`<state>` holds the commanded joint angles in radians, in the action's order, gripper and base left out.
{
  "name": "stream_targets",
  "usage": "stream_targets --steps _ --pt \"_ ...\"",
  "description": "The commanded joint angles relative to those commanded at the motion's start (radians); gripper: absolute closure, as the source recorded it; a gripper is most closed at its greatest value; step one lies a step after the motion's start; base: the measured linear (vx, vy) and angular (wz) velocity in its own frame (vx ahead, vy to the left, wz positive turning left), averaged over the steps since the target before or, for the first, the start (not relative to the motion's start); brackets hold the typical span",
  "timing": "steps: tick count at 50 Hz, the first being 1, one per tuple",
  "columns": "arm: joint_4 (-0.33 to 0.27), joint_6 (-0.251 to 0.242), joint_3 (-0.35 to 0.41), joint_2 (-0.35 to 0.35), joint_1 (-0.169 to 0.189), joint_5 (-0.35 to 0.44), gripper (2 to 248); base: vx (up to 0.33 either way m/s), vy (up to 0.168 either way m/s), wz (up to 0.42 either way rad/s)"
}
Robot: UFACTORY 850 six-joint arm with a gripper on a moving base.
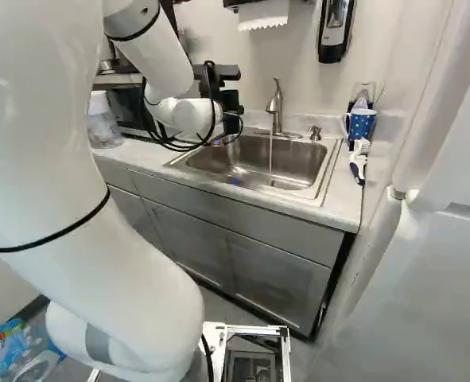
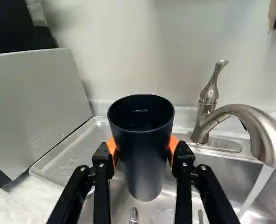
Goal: Rinse the cup and place it in the tray
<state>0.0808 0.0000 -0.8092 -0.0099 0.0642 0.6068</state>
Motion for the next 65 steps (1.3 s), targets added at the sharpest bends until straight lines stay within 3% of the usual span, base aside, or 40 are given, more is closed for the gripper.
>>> stream_targets --steps 36,44,65 --pt "0.000 0.006 -0.017 0.024 0.000 -0.032 126 0.000 0.000 0.000" --pt "0.000 0.067 -0.017 0.024 0.000 -0.032 126 0.000 0.000 0.000" --pt "0.000 0.284 -0.017 0.024 0.000 -0.032 126 0.000 0.000 0.000"
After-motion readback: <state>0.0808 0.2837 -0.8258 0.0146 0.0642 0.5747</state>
